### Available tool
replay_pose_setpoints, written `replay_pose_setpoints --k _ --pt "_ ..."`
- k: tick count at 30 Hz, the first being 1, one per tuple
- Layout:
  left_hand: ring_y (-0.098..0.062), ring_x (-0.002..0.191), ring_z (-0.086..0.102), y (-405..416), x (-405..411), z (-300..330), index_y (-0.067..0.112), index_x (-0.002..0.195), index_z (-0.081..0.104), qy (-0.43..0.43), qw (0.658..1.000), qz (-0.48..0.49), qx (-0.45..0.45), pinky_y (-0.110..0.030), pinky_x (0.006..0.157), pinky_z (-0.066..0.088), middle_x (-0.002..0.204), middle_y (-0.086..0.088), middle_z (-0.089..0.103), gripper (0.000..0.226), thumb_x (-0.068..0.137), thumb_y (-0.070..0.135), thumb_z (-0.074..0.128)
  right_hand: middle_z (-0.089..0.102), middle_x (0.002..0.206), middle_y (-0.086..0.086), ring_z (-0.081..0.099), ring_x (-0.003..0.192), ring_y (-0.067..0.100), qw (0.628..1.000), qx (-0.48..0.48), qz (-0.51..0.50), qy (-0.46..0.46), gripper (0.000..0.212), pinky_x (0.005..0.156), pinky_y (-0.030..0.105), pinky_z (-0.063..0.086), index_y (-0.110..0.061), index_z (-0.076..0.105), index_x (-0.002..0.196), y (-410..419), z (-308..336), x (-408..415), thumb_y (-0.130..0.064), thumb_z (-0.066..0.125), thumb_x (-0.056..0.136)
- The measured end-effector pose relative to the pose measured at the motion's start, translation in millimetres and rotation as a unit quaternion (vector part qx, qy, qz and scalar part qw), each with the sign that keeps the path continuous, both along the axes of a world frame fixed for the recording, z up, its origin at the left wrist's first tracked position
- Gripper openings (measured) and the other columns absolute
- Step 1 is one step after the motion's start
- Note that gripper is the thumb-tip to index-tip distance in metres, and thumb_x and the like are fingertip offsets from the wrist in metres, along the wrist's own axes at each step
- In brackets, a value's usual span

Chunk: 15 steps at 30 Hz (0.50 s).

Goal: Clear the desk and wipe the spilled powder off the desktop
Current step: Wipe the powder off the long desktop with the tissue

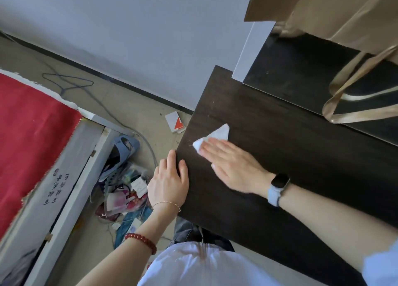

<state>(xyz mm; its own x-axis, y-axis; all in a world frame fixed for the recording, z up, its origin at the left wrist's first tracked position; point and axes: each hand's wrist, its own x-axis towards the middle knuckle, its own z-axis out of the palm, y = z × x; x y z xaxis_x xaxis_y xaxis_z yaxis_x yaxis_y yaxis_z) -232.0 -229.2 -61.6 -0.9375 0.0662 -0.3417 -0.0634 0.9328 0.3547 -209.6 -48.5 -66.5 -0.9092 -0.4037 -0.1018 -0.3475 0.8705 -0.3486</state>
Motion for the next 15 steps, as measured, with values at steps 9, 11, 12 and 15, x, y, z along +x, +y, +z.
replay_pose_setpoints --k 9,11,12,15 --pt "-0.026 0.109 0.051 -1.4 -1.1 0.8 0.026 0.133 0.032 -0.011 1.000 0.005 0.009 -0.035 0.075 0.039 0.124 -0.003 0.052 0.041 0.095 0.041 0.026 0.039 0.142 0.021 0.031 0.134 0.034 0.986 -0.004 -0.164 0.038 0.051 0.113 0.044 0.023 0.003 0.036 0.135 -4.0 -9.3 -80.2 -0.017 0.024 0.090" --pt "-0.025 0.108 0.051 -2.6 -1.5 1.1 0.028 0.133 0.032 -0.015 1.000 0.012 0.016 -0.035 0.074 0.039 0.122 -0.002 0.052 0.041 0.095 0.042 0.026 0.040 0.143 0.015 0.032 0.135 0.029 0.998 -0.018 -0.059 0.027 0.050 0.113 0.040 0.020 -0.002 0.037 0.137 -27.4 -7.9 -27.1 -0.020 0.027 0.091" --pt "-0.024 0.108 0.051 -3.3 -1.5 1.1 0.028 0.133 0.032 -0.017 1.000 0.014 0.019 -0.035 0.075 0.039 0.122 -0.002 0.052 0.041 0.095 0.041 0.026 0.038 0.145 0.011 0.030 0.137 0.025 1.000 -0.020 -0.019 0.013 0.050 0.114 0.036 0.016 -0.006 0.036 0.138 -30.6 -4.6 -8.1 -0.022 0.027 0.092" --pt "-0.022 0.111 0.050 -5.6 0.2 0.8 0.028 0.135 0.030 -0.022 0.999 0.017 0.036 -0.037 0.079 0.042 0.122 -0.001 0.053 0.042 0.096 0.039 0.024 0.030 0.150 0.004 0.020 0.140 0.018 1.000 0.005 -0.022 0.005 0.052 0.116 0.029 0.006 -0.014 0.029 0.142 -6.4 0.9 -26.9 -0.027 0.020 0.093"
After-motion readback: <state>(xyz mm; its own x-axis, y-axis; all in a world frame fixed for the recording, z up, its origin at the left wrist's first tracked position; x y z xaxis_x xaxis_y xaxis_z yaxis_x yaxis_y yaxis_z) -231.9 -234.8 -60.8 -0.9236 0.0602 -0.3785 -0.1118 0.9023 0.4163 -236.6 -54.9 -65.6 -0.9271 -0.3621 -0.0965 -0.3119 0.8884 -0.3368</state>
